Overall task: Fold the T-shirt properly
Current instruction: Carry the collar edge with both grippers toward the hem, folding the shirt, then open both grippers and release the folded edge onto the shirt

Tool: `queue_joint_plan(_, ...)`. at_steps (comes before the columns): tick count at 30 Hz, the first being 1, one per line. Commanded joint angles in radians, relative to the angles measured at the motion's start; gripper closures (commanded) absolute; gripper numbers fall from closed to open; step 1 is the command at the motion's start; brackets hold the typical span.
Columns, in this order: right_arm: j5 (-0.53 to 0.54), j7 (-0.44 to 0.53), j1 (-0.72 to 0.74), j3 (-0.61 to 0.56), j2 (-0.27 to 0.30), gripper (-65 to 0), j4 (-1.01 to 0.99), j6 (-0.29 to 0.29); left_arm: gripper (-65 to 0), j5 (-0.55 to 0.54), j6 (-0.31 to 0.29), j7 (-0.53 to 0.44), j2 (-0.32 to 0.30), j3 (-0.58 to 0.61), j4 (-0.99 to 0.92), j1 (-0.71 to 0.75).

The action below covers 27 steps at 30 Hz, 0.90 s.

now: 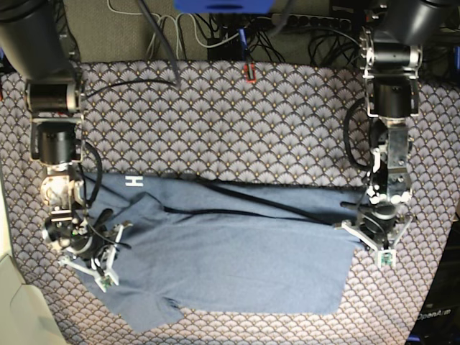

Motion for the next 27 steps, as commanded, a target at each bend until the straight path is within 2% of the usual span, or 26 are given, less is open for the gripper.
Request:
queue_joint_plan(1, 0.006, 0.036, 0.039, 0.004, 0.01, 0.0, 0.019, -0.008, -1.4, 0.005, 0.005, -0.029, -0.01, -0.004, 0.017, -0.028)
queue_joint_plan(7, 0.003, 0.043, 0.044, 0.004, 0.01, 0.0, 0.019, -0.008, -1.7, 0.005, 0.005, -0.026, -0.01, -0.004, 0.017, -0.028)
queue_joint_plan(9, 0.003, 0.045, 0.044, 0.003, 0.01, 0.0, 0.019, -0.008, -5.0, 0.005, 0.005, -0.026, -0.01, -0.004, 0.017, -0.028)
queue_joint_plan(14, 0.003, 0.045, 0.045, 0.003, 0.01, 0.0, 0.019, -0.008, -20.5, 0.005, 0.005, -0.027, -0.01, -0.004, 0.017, -0.029)
queue_joint_plan(18, 0.003, 0.039, 0.06, 0.003, 0.01, -1.0, 0.016, -0.008, -22.0, 0.005, 0.005, -0.027, -0.01, -0.004, 0.017, -0.029)
queue_joint_plan(23, 0.001, 0.031, 0.057, 0.003, 0.013, -16.4, 0.017, -0.008, -22.2, 0.005, 0.003, -0.021, 0.005, -0.004, 0.028, -0.028)
queue_joint_plan(25, 0.001, 0.0, 0.051, 0.003, 0.019, -22.7, 0.017, -0.005, -22.2, -0.001, 0.003, -0.018, 0.007, -0.005, 0.032, 0.0)
queue_joint_plan(27, 0.004, -0.018, 0.028, 0.003, 0.041, -29.1, 0.023, -0.001, -22.6, -0.003, 0.003, -0.021, 0.007, -0.005, 0.064, 0.033)
